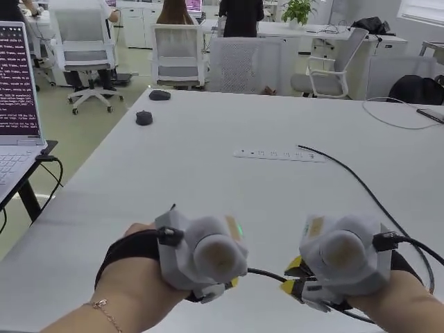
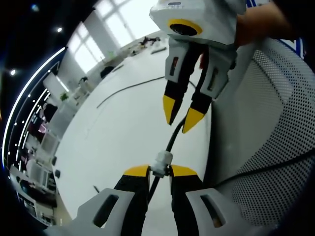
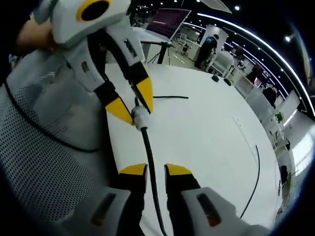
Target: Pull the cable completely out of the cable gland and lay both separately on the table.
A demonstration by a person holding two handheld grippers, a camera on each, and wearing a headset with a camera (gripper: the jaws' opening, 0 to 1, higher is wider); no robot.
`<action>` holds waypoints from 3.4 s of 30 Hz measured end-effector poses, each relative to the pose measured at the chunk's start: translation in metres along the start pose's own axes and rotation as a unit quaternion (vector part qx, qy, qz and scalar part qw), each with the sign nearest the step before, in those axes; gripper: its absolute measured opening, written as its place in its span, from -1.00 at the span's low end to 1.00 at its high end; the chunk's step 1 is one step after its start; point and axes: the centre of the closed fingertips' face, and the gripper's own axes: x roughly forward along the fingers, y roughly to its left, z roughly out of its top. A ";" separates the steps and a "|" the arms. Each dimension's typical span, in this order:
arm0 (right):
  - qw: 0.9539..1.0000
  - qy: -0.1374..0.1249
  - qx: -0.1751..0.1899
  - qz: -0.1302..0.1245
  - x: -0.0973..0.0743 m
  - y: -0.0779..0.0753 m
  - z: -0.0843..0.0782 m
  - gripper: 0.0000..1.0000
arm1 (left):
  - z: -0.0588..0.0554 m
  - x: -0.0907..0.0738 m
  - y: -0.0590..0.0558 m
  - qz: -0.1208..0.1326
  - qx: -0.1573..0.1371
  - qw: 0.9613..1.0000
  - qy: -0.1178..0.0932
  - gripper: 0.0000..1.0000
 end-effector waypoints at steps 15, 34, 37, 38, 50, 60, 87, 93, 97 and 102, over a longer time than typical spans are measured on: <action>0.998 -0.037 -0.036 0.029 0.000 0.017 0.019 -0.90 | 0.014 0.000 -0.013 -0.025 0.022 0.999 -0.028 -0.67; 1.000 -0.007 -0.028 0.011 0.001 0.009 0.006 -0.94 | 0.009 -0.001 -0.004 -0.007 0.013 1.000 -0.016 -0.67; 1.000 0.001 -0.022 0.008 0.001 0.008 0.002 -0.94 | 0.008 -0.001 -0.003 -0.005 0.012 1.000 -0.016 -0.67; 1.000 0.004 -0.023 0.008 0.002 0.007 0.001 -0.94 | 0.008 -0.001 -0.003 -0.005 0.012 1.000 -0.015 -0.67; 0.998 0.054 -0.009 -0.006 0.004 0.000 -0.021 -0.94 | 0.006 -0.001 -0.001 0.000 0.010 1.000 -0.013 -0.67; 0.992 0.126 0.006 -0.023 0.003 -0.009 -0.053 -0.94 | 0.005 -0.001 0.002 0.004 0.007 1.000 -0.012 -0.67; 0.998 -0.051 -0.023 0.023 -0.002 0.014 0.024 -0.85 | 0.011 0.001 -0.010 -0.016 0.023 0.999 -0.019 -0.67; 0.998 -0.047 -0.025 0.022 -0.002 0.014 0.022 -0.93 | 0.012 0.000 -0.008 -0.013 0.018 1.000 -0.021 -0.67; 0.999 -0.025 -0.028 0.014 0.000 0.010 0.014 -0.93 | 0.010 0.000 -0.004 -0.007 0.013 1.000 -0.018 -0.67; 1.000 -0.007 -0.018 0.007 0.001 0.006 0.005 -0.93 | 0.008 0.000 -0.001 -0.001 0.010 1.000 -0.016 -0.67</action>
